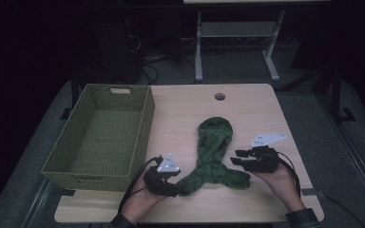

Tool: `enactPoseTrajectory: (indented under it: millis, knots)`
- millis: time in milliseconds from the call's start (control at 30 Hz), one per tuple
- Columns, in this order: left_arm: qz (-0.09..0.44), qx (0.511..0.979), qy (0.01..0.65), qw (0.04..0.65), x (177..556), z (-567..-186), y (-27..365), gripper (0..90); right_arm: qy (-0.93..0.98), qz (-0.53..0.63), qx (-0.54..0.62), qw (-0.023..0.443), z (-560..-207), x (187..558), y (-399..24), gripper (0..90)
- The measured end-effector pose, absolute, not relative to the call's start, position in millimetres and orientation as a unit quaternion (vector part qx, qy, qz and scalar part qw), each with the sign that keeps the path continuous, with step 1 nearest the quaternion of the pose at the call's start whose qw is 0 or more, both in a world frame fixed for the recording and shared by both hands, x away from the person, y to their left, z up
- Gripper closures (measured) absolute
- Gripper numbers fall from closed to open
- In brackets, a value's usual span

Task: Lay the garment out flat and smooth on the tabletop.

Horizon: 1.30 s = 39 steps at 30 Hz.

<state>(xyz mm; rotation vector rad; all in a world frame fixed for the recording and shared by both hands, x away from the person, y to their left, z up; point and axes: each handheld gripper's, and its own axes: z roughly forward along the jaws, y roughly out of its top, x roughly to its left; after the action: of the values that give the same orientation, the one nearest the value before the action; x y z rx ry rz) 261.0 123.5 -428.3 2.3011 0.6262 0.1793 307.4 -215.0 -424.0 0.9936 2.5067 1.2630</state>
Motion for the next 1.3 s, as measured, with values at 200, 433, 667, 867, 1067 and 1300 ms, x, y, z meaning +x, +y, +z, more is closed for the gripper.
enactPoseTrajectory:
  millis: [200,433,667,867,1067,1300]
  knots:
    - [0.069,0.898,0.242,0.362,251,-432,130,35.2,0.851,0.429,0.299,0.047,-424,295,-185,60.4]
    - [0.068,0.899,0.245,0.356,246,-441,134,25.5,0.864,0.432,0.257,0.018,-426,286,-146,63.7]
    - [0.064,0.904,0.249,0.341,242,-447,138,19.7,0.874,0.43,0.225,-0.007,-433,282,-111,64.6]
    - [0.067,0.91,0.248,0.327,235,-452,137,18.0,0.89,0.408,0.203,-0.011,-441,278,-88,64.3]
    - [0.068,0.913,0.25,0.315,236,-456,137,17.5,0.9,0.391,0.191,-0.006,-447,276,-73,63.8]
    - [0.069,0.916,0.249,0.308,236,-457,137,17.5,0.91,0.371,0.186,0.002,-456,278,-65,72.3]
